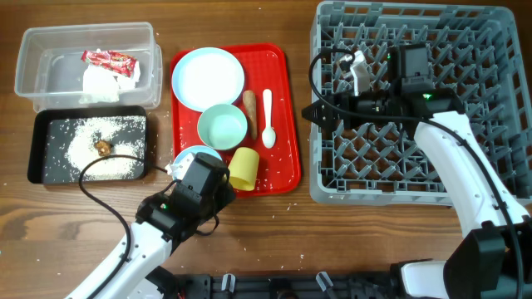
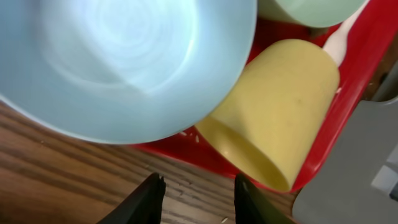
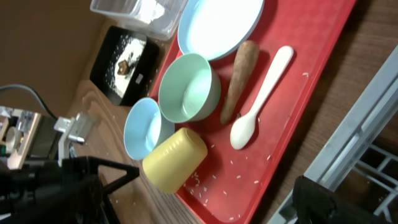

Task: Sort waste into correct bins and load items into the dishwasher rack
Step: 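Grasp the yellow cup with the left gripper and lift it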

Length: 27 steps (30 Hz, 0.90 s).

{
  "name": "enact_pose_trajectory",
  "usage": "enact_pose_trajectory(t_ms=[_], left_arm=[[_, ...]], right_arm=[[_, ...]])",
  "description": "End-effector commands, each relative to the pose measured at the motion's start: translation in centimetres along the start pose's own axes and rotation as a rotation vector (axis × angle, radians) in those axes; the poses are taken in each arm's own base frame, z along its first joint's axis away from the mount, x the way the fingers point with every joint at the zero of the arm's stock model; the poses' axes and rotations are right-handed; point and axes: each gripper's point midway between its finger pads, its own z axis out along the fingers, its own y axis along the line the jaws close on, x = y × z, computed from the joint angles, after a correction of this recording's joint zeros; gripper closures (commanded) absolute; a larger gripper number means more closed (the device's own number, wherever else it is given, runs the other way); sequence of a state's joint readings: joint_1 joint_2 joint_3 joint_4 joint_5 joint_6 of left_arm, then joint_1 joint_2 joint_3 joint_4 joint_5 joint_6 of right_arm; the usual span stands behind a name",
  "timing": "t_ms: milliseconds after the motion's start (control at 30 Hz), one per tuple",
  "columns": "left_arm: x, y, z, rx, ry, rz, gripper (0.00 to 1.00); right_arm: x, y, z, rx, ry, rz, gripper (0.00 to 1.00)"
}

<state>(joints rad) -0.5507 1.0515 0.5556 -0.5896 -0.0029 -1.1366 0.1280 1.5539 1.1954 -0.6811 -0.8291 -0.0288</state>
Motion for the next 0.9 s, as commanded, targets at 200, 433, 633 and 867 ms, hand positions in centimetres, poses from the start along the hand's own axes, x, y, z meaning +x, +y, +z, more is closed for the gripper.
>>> enact_pose_trajectory(t_ms=[200, 433, 633, 867], left_arm=[[-0.5, -2.3, 0.6, 0.057, -0.102, 0.231, 0.67], [-0.5, -2.5, 4.1, 0.014, -0.095, 0.238, 0.67], [0.4, -5.7, 0.9, 0.195, -0.062, 0.341, 0.68], [0.1, -5.0, 0.7, 0.165, -0.086, 0.419, 0.59]], right_arm=[[0.6, -0.1, 0.1, 0.003, 0.029, -0.019, 0.0], [0.6, -0.1, 0.1, 0.004, 0.029, 0.003, 0.0], [0.6, -0.1, 0.1, 0.003, 0.03, 0.004, 0.0], [0.6, -0.1, 0.1, 0.003, 0.029, 0.007, 0.01]])
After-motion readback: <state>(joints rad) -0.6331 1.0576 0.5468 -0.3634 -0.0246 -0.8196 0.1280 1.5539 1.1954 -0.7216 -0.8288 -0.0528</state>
